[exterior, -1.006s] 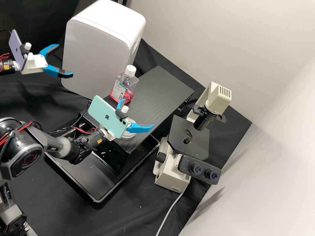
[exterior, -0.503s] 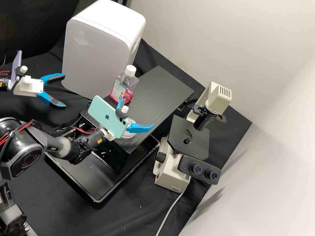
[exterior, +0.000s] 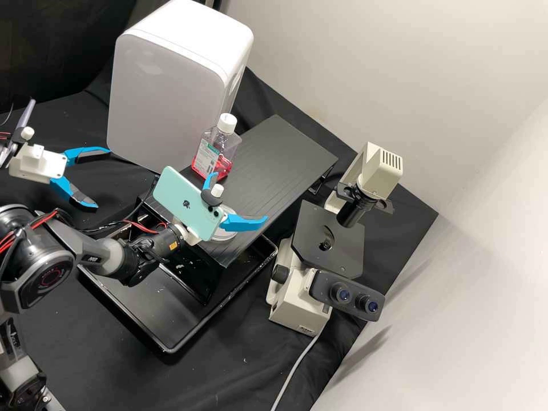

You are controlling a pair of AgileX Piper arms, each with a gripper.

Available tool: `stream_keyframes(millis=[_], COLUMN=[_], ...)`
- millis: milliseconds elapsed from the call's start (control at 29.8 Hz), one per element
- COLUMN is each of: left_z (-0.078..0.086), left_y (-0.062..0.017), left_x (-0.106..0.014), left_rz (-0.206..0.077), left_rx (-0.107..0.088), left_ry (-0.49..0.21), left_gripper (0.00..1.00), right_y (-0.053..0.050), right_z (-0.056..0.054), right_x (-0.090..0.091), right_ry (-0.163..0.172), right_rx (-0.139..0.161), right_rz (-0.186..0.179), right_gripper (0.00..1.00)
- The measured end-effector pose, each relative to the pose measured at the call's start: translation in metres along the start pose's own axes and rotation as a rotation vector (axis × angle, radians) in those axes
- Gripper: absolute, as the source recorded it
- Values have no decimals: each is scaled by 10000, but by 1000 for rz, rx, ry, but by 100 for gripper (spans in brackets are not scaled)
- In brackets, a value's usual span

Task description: Remove the lid from the petri dish

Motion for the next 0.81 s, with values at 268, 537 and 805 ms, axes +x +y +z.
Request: stream_keyframes(millis=[268, 537, 805], left_z=[103, 173, 185], left_y=[-84, -160, -134], left_x=[16, 27, -13], left_rz=[-34, -65, -60], left_rx=[-20, -49, -110], left_ry=[-53, -79, -75], left_gripper=[100, 100, 100], right_y=[0, 0, 0], right_z=[0, 0, 0], right_x=[0, 0, 0], right_ry=[0, 0, 0], right_rx=[0, 0, 0], right_rz=[0, 0, 0], right_gripper=[100, 100, 100])
